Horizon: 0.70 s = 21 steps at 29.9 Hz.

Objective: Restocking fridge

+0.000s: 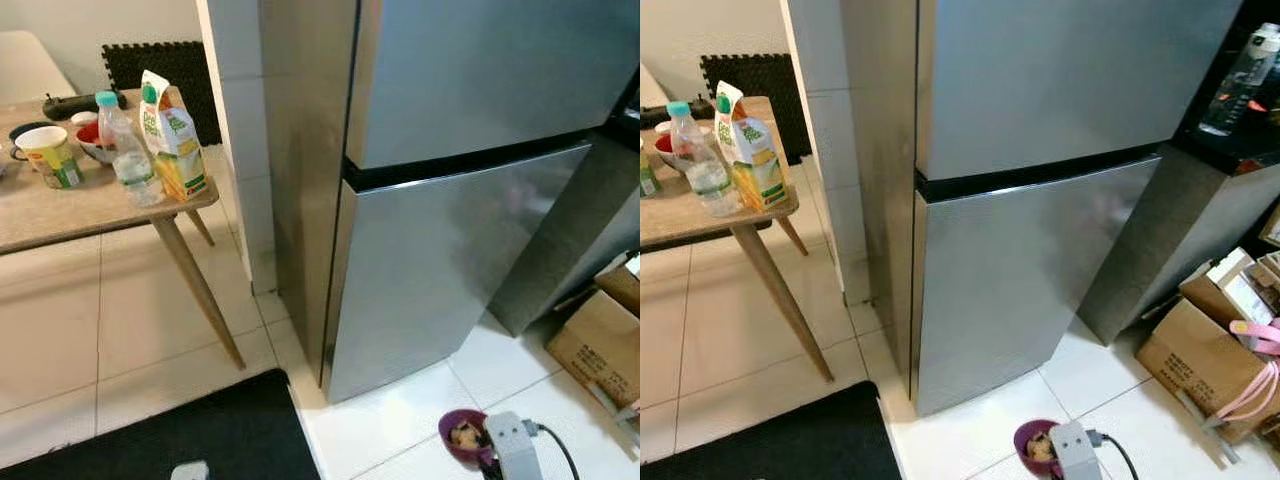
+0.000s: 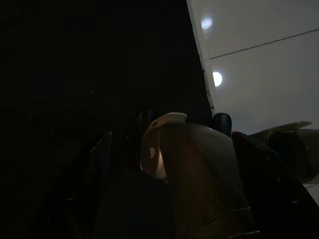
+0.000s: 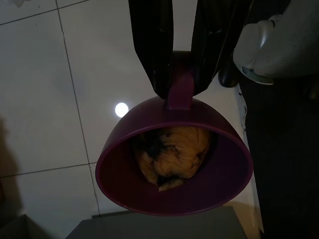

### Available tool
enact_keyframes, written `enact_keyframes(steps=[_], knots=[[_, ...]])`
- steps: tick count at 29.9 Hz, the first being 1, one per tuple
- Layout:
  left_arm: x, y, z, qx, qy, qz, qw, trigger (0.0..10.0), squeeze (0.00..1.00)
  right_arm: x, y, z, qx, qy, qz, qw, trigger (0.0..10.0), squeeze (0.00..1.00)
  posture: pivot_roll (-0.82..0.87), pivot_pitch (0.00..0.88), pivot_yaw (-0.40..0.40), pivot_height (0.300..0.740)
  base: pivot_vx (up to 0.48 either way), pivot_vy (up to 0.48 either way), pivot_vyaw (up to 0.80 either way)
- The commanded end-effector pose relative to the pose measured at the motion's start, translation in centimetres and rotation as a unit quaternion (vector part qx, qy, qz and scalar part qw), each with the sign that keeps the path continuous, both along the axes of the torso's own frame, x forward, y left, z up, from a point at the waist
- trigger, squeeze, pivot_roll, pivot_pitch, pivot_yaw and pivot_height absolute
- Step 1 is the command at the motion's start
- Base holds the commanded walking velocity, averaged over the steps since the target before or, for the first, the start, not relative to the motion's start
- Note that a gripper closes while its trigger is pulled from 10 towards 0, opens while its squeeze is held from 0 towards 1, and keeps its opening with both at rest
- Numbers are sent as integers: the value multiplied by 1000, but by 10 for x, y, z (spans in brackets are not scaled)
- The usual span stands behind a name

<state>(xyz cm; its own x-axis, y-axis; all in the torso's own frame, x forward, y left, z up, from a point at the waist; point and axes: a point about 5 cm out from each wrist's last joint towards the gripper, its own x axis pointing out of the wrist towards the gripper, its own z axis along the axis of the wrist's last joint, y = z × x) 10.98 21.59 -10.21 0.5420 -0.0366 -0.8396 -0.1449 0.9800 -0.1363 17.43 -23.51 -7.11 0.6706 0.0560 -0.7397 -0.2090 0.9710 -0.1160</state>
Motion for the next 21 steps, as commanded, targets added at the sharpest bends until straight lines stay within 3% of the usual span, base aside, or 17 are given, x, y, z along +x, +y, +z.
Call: enact_keyframes(steps=[1, 7, 15, 21], knots=[[-2, 1, 0, 2, 4, -4, 1000, 10000, 0, -2, -7, 1, -3, -2, -30, 1000, 10000, 0, -57, 0, -55, 740, 292, 0, 0], [0, 0, 0, 4, 0, 4, 1000, 10000, 0, -10, -17, 0, 13, -9, -98, 995, 10000, 0, -57, 0, -55, 740, 142, 0, 0], [0, -2, 0, -4, -1, -3, 1000, 10000, 0, -12, -19, 0, 15, -12, -103, 994, 10000, 0, -57, 0, -55, 740, 0, 0, 0], [0, -2, 0, -10, -2, -3, 1000, 10000, 0, -10, -18, 0, 18, -15, -106, 994, 10000, 0, -59, 0, -55, 740, 0, -449, 0]])
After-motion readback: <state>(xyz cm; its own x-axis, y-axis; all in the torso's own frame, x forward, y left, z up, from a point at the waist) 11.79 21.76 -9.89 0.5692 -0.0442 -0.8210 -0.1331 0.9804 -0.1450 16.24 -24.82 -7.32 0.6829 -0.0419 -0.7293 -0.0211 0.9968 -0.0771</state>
